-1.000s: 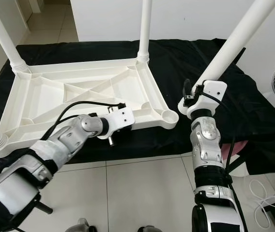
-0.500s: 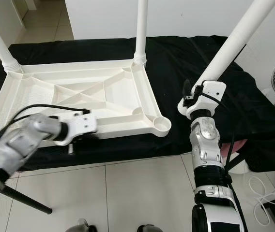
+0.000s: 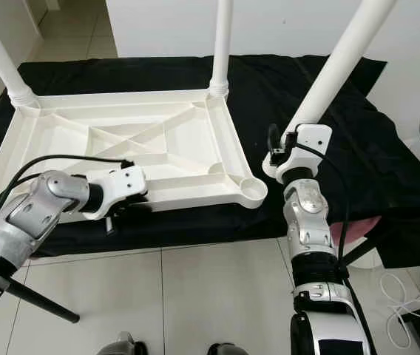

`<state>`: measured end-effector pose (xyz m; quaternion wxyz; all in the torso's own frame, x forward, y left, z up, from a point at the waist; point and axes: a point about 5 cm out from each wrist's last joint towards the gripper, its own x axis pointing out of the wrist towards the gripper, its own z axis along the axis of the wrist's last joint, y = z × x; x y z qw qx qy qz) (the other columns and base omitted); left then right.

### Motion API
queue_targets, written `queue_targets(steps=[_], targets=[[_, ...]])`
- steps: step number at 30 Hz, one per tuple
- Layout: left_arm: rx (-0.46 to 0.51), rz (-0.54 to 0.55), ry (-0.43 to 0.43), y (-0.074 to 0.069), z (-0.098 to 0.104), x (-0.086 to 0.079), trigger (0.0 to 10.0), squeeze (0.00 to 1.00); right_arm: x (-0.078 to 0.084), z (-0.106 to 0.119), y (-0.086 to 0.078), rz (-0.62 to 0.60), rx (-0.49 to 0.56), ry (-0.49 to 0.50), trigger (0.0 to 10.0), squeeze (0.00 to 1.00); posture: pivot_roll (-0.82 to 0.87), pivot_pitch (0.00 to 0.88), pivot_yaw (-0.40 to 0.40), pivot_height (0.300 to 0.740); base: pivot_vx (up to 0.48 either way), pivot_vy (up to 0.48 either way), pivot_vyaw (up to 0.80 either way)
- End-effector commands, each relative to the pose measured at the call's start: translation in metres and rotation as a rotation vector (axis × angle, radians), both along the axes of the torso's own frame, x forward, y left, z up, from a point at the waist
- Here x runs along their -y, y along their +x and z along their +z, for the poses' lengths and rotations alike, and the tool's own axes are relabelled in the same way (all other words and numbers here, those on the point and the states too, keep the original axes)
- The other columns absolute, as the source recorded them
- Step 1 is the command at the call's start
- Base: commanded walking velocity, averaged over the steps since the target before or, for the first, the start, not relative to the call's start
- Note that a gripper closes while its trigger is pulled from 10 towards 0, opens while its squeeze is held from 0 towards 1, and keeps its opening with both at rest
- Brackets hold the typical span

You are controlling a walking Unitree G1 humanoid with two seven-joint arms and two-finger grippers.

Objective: Building children table

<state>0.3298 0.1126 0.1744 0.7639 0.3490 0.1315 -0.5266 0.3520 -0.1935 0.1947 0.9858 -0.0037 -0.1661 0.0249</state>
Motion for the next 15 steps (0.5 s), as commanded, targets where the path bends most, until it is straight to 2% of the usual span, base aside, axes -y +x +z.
queue_targets(steps=[1,2,3,4,9,10,15], targets=[[0.022,0.005,-0.010,0.000,0.003,0.005,10.0,1.00,-0.001,0.004,0.002,0.007,0.006,-0.006,10.0,0.00,0.03,0.059,-0.025,0.740,0.000,0.000,0.00],[0.023,-0.007,-0.013,-0.001,0.003,0.008,10.0,0.70,0.000,0.005,0.002,0.008,0.006,-0.008,10.0,0.00,0.03,0.057,-0.026,0.740,0.000,0.000,0.00],[0.022,-0.019,-0.021,-0.003,0.005,0.011,10.0,0.00,0.000,0.005,0.002,0.007,0.006,-0.009,10.0,0.00,0.03,0.055,-0.026,0.740,0.000,0.000,0.00],[0.022,-0.019,-0.021,-0.003,0.005,0.011,10.0,0.00,0.000,0.005,0.002,0.007,0.006,-0.009,10.0,0.00,0.03,0.055,-0.026,0.740,0.000,0.000,0.00],[0.027,-0.042,-0.077,-0.004,0.011,0.033,10.0,0.00,0.001,0.005,0.003,0.008,0.005,-0.014,10.0,0.00,0.03,0.052,-0.026,0.740,0.000,0.000,0.00],[0.042,-0.029,-0.097,-0.001,0.011,0.043,10.0,0.00,0.000,0.005,0.004,0.009,0.006,-0.014,10.0,0.00,0.02,0.047,-0.024,0.740,0.000,0.000,0.00],[0.043,-0.002,-0.107,0.001,0.007,0.054,10.0,0.00,-0.001,0.006,0.004,0.012,0.009,-0.013,10.0,0.00,0.02,0.044,-0.023,0.740,0.000,0.000,0.00]])
